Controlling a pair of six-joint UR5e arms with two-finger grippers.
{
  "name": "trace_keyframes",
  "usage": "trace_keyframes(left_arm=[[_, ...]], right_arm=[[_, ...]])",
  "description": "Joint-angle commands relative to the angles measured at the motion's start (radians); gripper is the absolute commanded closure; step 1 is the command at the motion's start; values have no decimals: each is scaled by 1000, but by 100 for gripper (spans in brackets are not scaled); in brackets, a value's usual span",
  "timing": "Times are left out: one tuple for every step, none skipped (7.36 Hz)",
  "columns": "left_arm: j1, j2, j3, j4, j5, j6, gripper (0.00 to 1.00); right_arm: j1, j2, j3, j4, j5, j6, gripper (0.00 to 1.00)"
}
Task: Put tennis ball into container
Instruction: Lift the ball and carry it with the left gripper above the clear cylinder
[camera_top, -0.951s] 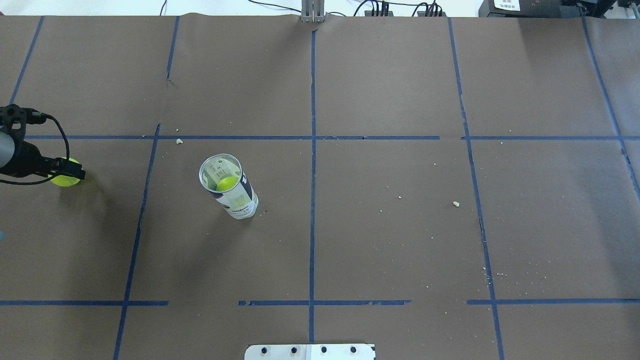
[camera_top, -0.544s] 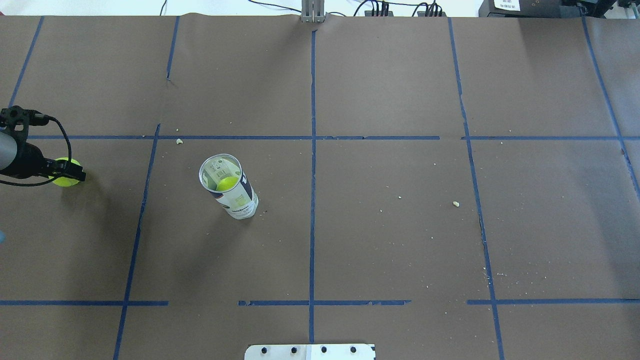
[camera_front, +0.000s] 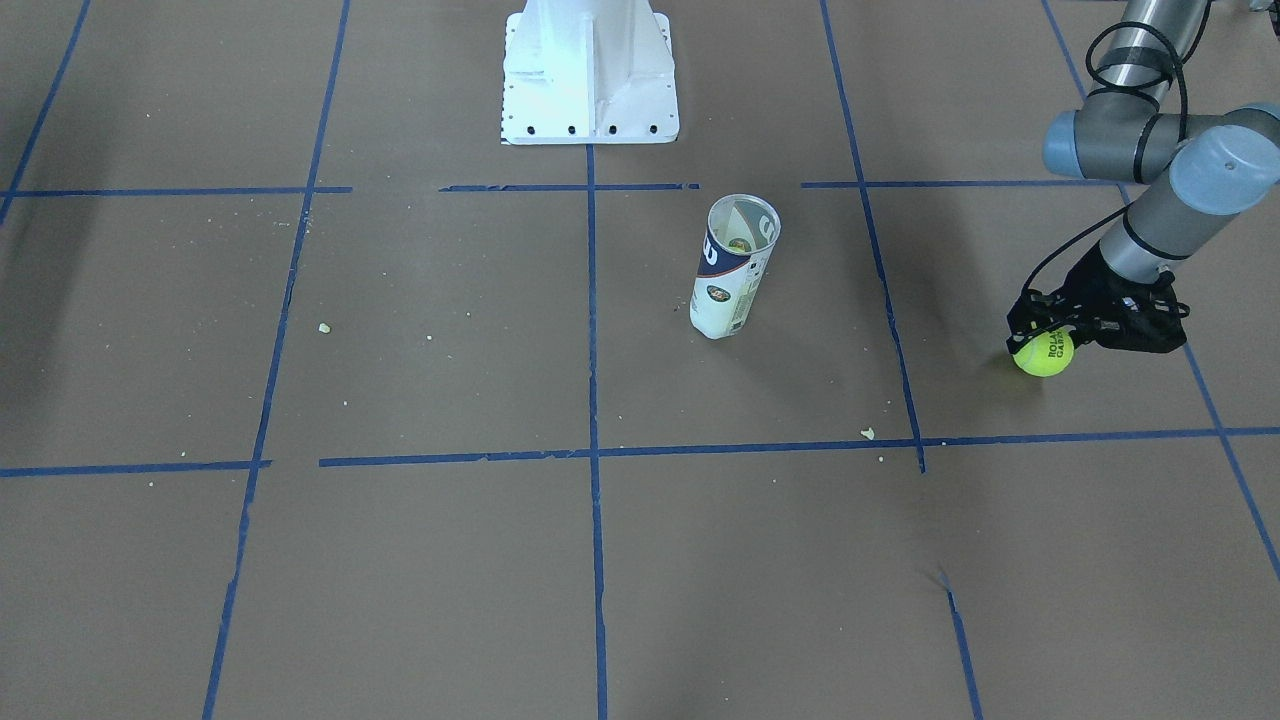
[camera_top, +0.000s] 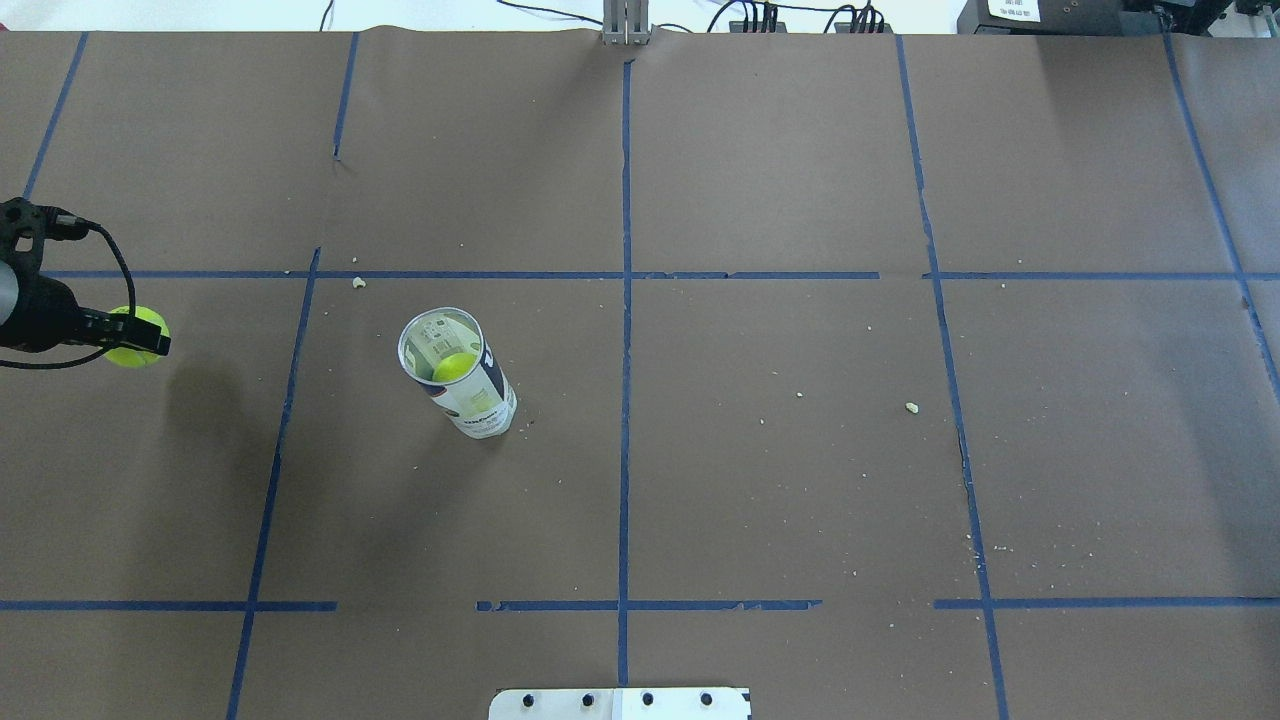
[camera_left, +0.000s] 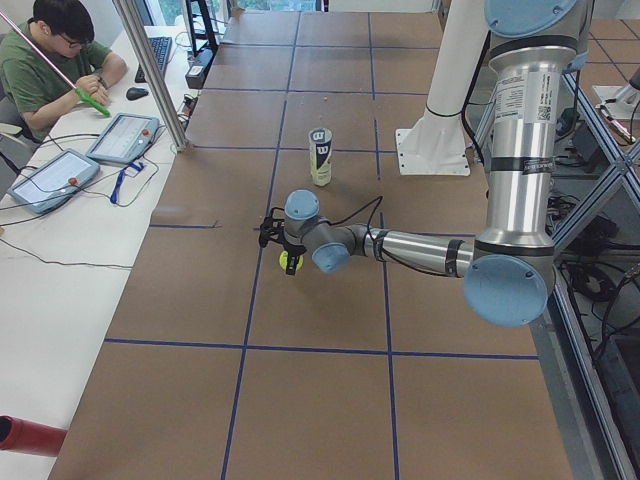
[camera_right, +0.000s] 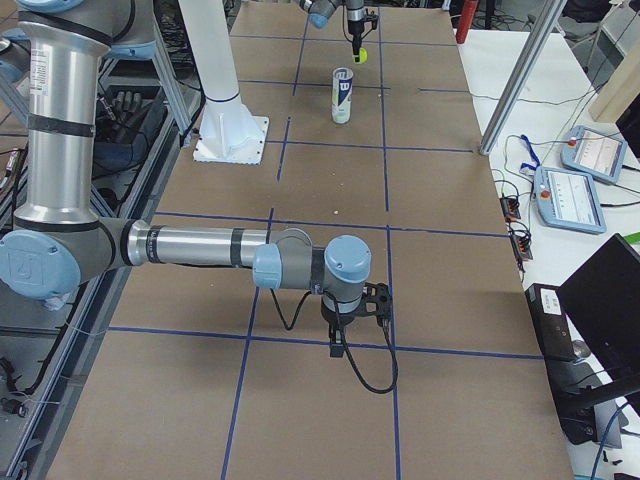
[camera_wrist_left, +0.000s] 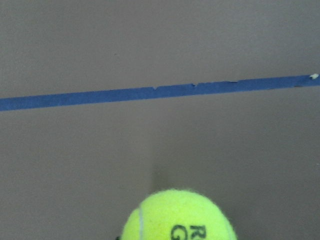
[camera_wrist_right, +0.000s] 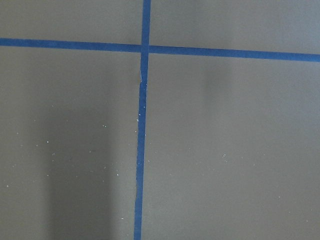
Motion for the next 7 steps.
trace_keyframes(left_arm=[[-21,91,-134,10,-8,5,62],[-57,89,-179,68,-42,7,62],[-97,80,-245,159,-60,11,63],[-127,68,-312,270,-61,11,63],[-137,21,-352,362,-61,11,63],[-150,-60,-372,468,-58,8,63],[-148,-157,-394,596,-54,-7,62]], right_arm=[[0,1,0,0,0,0,0],[0,1,0,0,0,0,0],[0,-1,1,0,0,0,0],[0,-1,1,-1,0,0,0],[0,1,0,0,0,0,0],[0,1,0,0,0,0,0],[0,-1,0,0,0,0,0]])
